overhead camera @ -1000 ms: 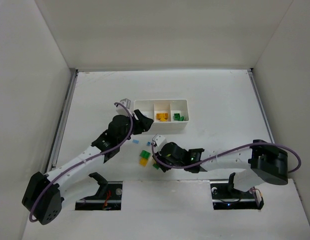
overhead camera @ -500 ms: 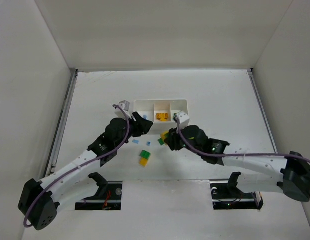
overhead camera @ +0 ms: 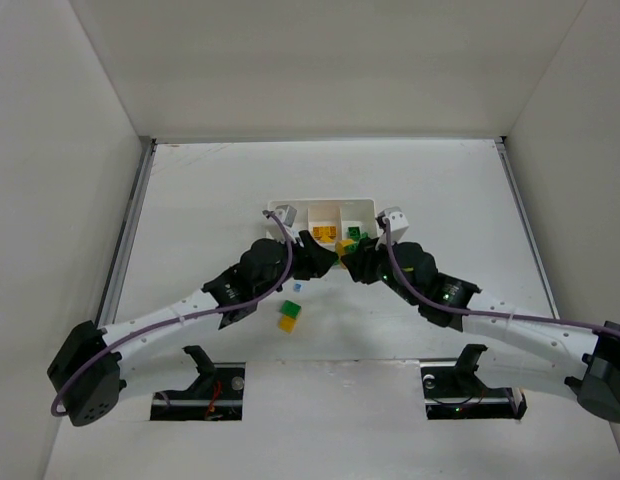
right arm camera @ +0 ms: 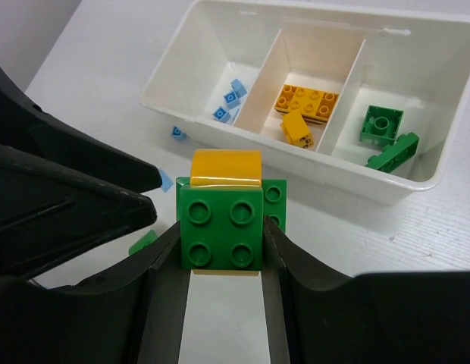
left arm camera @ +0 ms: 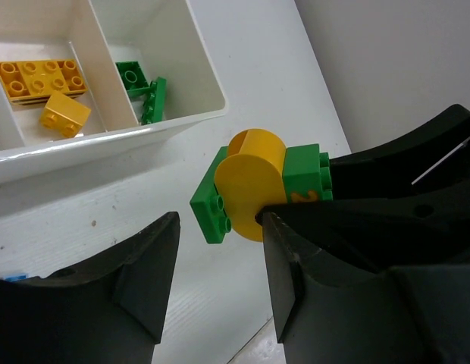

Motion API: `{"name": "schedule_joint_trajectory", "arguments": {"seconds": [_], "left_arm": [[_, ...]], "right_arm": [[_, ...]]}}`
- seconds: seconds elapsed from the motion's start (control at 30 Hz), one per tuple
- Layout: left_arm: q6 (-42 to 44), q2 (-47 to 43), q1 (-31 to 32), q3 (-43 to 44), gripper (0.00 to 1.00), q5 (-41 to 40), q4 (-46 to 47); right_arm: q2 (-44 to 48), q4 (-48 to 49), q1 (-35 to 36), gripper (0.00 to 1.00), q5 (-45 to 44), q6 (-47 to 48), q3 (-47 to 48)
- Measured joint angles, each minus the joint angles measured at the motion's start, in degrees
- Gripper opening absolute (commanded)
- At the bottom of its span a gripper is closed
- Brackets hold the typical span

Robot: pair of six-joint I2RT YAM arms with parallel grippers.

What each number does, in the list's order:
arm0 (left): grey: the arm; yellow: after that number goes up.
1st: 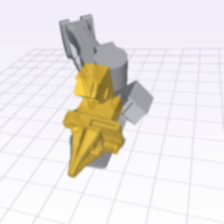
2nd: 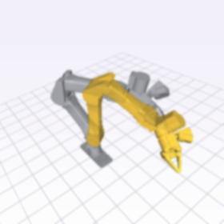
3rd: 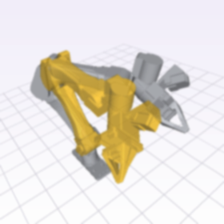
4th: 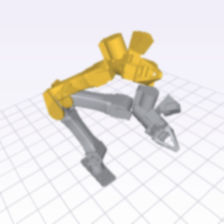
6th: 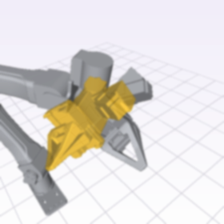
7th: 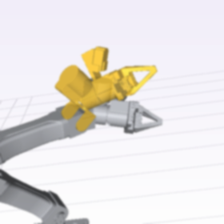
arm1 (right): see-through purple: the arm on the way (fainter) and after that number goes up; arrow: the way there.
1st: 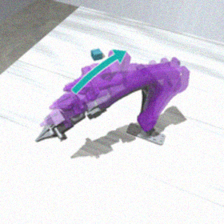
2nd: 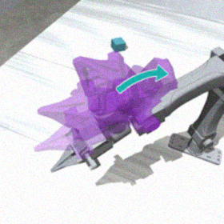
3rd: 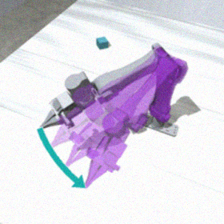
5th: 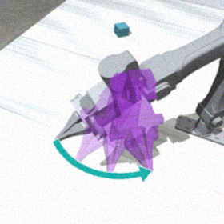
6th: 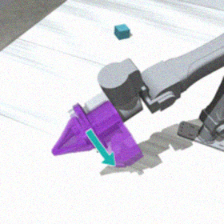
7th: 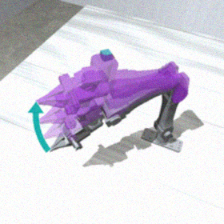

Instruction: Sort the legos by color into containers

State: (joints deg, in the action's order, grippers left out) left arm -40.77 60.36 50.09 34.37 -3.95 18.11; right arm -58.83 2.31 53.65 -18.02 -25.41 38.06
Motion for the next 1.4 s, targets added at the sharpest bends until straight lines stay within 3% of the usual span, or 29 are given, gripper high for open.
{"name": "schedule_joint_trajectory", "arguments": {"seconds": [0.5,0.67,0.97,1.13,1.4], "left_arm": [[0.0,4.8,1.3,1.2,0.16,-0.6,4.9],[-0.4,5.1,1.3,1.2,0.11,0.1,7.9],[-0.1,11.4,-1.4,2.4,0.12,-1.2,8.5],[-0.2,16.0,-1.9,6.7,0.23,-1.0,9.3],[-1.8,14.3,-1.8,6.6,0.33,-0.8,16.1]], "right_arm": [[3.7,3.3,-3.7,0.23,2.4,-2.8,-2.5],[7.2,4.9,-7.1,0.23,6.8,-5.0,-4.8],[16.7,5.8,-16.9,0.23,12.4,-7.9,-6.2],[16.1,5.9,-17.2,0.23,13.5,-8.5,-7.4],[14.1,5.9,-17.4,0.23,13.4,-8.5,-8.1]]}}
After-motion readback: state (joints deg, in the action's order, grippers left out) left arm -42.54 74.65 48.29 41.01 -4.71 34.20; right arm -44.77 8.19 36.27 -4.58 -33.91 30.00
